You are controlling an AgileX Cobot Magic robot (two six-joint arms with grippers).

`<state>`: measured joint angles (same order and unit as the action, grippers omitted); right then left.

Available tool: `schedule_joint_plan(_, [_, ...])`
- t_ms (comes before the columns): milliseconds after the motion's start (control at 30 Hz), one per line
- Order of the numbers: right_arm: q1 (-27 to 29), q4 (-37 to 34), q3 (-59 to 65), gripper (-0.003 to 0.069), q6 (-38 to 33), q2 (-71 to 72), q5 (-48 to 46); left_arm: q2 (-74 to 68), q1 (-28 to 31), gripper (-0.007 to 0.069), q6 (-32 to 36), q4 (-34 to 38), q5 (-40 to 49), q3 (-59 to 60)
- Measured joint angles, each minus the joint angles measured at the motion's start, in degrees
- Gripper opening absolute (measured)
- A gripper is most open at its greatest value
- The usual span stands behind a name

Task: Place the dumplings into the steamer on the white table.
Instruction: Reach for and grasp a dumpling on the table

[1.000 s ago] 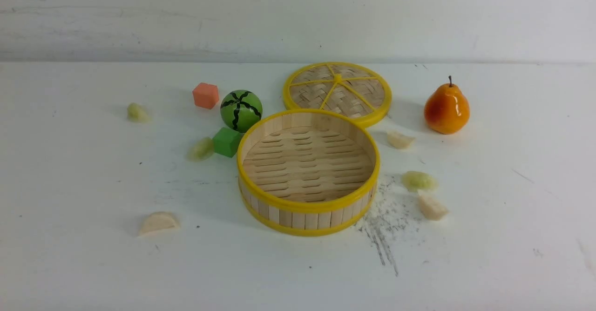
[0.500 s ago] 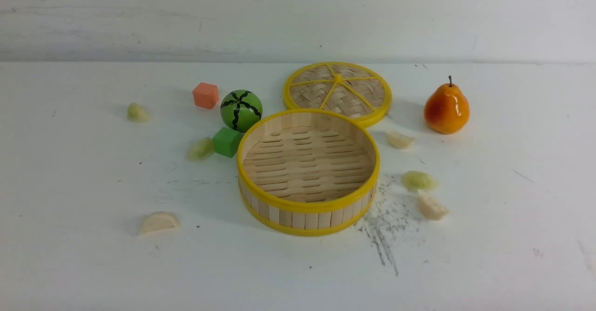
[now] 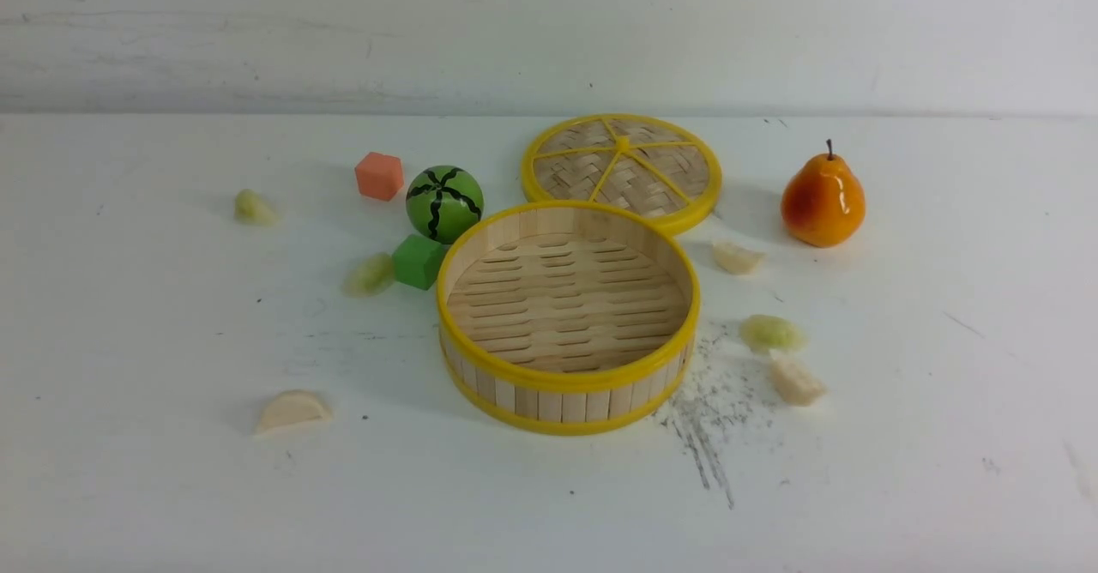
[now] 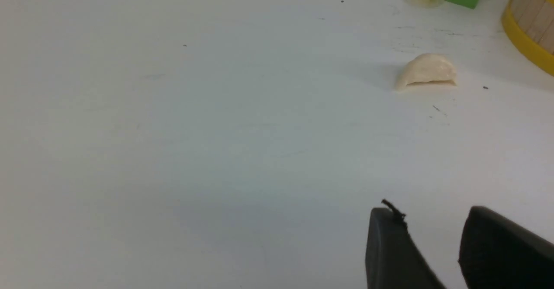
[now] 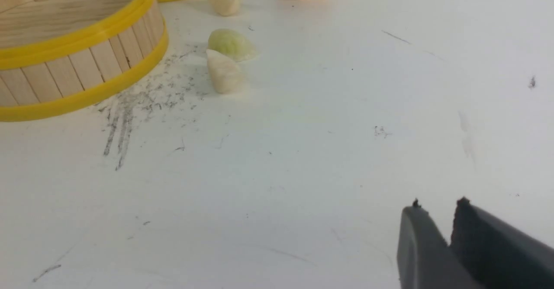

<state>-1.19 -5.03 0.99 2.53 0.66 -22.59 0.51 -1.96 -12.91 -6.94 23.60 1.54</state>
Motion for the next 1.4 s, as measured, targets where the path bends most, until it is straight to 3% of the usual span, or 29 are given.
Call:
schedule_joint_plan(333, [0.0,0.1,0.0,0.0134,0.0,0.0,0.0,0.0,0.0,0.0239,0.0,-1.1,-2.0,0.1])
schedule_joint_plan(467, [0.0,0.5,0.4,0.0139,0.0,0.0,3.4,0.0,0.0,0.0239,0.0,-1.1,-11.2,0.1])
schedule_joint_plan(767, [0.0,0.7,0.6,0.0146,1.0,0.0,28.9,0.0,0.0,0.0239,0.0,-1.6,-39.7,0.1])
schedule_joint_plan(900, [0.0,-0.8,0.6,0.0147,11.2,0.0,40.6,0.0,0.0,0.0239,-1.0,-1.5,-46.4,0.1])
schedule_joint_plan(1033, [0.0,-1.0,0.6,0.0152,18.2,0.0,44.6,0.0,0.0,0.0239,-7.4,-0.8,-48.7,0.1])
schedule_joint_plan(1133, [0.0,-1.0,0.6,0.0155,21.6,0.0,45.0,0.0,0.0,0.0239,-15.3,-0.6,-49.2,0.1])
schedule_joint_plan(1200, [0.0,-0.8,0.6,0.0153,22.4,0.0,45.3,0.0,0.0,0.0239,-26.1,-0.2,-51.1,0.1])
schedule_joint_plan(1233, [0.0,-0.8,0.6,0.0153,22.4,0.0,45.3,0.0,0.0,0.0239,-27.2,-0.2,-51.2,0.1])
schedule_joint_plan(1267, [0.0,0.0,0.0,0.0131,22.3,0.0,44.9,0.0,0.0,0.0239,-30.8,0.1,-52.1,0.1])
schedule_joint_plan(1367, [0.0,1.6,-2.2,0.0071,21.1,-0.1,43.9,0.0,0.0,0.0237,-32.3,0.2,-50.5,-1.2])
schedule_joint_plan(1400, [0.0,2.7,-4.0,0.0021,20.1,-0.5,42.9,0.0,0.0,0.0230,-32.5,0.2,-49.2,-2.8])
